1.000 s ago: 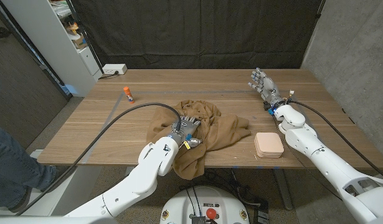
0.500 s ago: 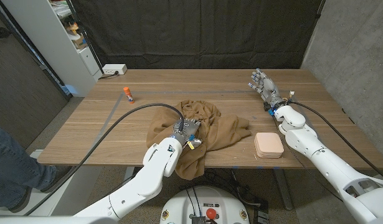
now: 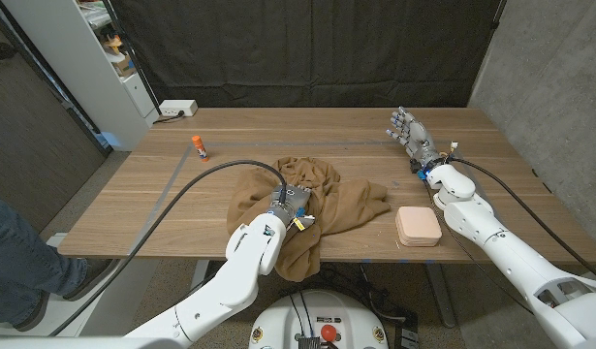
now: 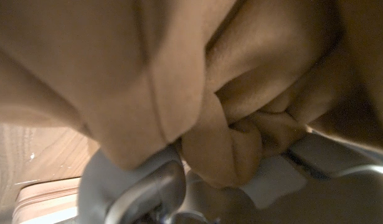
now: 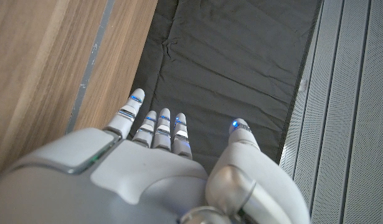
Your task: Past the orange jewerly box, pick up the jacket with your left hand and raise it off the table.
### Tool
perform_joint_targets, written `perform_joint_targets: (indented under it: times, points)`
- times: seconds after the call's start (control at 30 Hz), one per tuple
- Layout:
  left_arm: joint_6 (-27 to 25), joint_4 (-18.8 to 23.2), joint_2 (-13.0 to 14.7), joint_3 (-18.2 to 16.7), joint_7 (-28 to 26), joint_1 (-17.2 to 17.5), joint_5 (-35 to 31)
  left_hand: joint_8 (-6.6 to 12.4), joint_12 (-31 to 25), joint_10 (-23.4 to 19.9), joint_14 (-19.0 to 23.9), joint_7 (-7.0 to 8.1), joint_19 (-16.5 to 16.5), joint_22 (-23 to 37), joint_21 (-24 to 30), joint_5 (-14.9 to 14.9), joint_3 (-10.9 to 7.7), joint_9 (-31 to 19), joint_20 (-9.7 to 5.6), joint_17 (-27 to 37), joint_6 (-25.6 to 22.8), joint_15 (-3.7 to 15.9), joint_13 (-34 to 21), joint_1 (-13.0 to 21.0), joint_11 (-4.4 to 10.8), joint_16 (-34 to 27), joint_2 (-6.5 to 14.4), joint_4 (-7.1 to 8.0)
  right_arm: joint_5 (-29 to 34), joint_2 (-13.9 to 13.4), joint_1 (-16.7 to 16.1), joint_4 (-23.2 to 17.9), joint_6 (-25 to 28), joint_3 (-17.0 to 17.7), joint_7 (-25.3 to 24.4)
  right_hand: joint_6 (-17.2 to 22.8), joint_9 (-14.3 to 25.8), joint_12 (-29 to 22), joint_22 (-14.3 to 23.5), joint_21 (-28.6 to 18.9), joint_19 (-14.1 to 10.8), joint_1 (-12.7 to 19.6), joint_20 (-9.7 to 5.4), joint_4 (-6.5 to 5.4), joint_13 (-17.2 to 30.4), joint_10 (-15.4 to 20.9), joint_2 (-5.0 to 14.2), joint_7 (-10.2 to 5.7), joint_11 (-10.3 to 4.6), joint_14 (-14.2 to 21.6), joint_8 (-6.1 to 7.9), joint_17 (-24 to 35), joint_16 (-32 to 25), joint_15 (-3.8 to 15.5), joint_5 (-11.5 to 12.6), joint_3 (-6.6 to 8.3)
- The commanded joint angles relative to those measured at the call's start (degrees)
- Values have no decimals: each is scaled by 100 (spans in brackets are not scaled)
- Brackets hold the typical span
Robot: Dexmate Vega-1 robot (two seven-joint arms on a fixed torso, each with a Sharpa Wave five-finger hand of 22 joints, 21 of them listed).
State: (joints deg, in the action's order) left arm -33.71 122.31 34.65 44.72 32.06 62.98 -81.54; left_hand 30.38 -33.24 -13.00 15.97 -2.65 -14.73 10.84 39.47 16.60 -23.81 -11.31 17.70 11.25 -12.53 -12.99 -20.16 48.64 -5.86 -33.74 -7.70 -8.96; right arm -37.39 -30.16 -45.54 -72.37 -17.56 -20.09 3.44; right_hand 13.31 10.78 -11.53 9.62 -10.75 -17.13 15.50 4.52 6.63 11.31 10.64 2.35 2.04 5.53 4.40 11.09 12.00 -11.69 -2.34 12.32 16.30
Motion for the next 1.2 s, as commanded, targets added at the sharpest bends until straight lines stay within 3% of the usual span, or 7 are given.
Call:
perform_joint_targets:
  times: [0.03,0.3,0.33,0.37,0.5,0.8,1.2]
  points:
    - [-206,-313,-81,-43,-724,95,463,299,-428,-890,2255,42,-3952,809,1009,139,172,-1686,-2276,3645,-3362,1768,-2203,4573,581,-1437,1055,-168,-1,17,57,34,17,-13,23,29,23,-22,16,-14,7,5,52,9,14,25,25,1,-28,12,31,2,-8,21,-5,-22]
    - [-302,-334,-75,-71,-1321,141,877,300,-429,-892,2255,42,-3953,810,1010,139,172,-1687,-2277,3646,-3364,1768,-2204,4574,581,-1437,1054,-168,15,28,100,25,67,-44,25,28,23,-19,16,-15,4,4,68,9,14,21,25,-3,-33,10,30,2,-7,14,-5,-23]
    - [-322,-338,-72,-64,-1375,140,905,673,-771,-1514,2193,-50,-3924,803,1107,233,145,-1912,-2487,3797,-3990,1520,-2441,4726,622,-1509,996,-182,9,31,101,13,87,-44,12,28,23,-19,16,-15,4,5,69,10,14,20,26,-3,-34,7,30,1,-6,13,-5,-23]
    - [-339,-334,-65,-60,-1400,135,942,821,-818,-1310,2077,-77,-3826,832,1382,404,67,-2266,-2341,4003,-3851,1416,-2817,4871,639,-1543,1034,-117,26,30,109,24,72,-52,21,27,23,-18,16,-15,4,5,67,10,14,19,26,-3,-37,7,30,1,-6,12,-5,-23]
    - [-416,-275,-6,-59,-1439,112,1068,964,-907,-1280,2011,-39,-3765,777,1570,528,-15,-2538,-2336,4127,-3820,1384,-3139,4885,682,-1535,1064,-106,34,32,121,8,95,-60,5,21,23,-20,16,-15,5,5,70,10,14,24,26,-9,-35,10,27,1,-8,-4,-5,-23]
    - [-600,-143,108,-93,-1556,84,1323,1084,-987,-1288,1994,-20,-3673,715,1753,621,-58,-2779,-2294,4253,-3779,1384,-3430,4847,692,-1549,1033,-102,62,23,101,-88,113,-60,-64,21,23,-15,16,-15,6,6,74,12,14,13,26,-9,-47,10,26,1,-8,-23,-6,-23]
    - [-698,-108,67,-268,-2512,157,2088,1104,-1086,-1345,2016,-28,-3599,632,2009,719,-112,-2848,-2291,4353,-3786,1335,-3766,4852,644,-1562,984,-116,117,-7,23,-284,193,-85,-191,23,23,-13,16,-16,2,7,94,12,15,10,29,-8,-46,2,27,1,-6,-30,-6,-23]
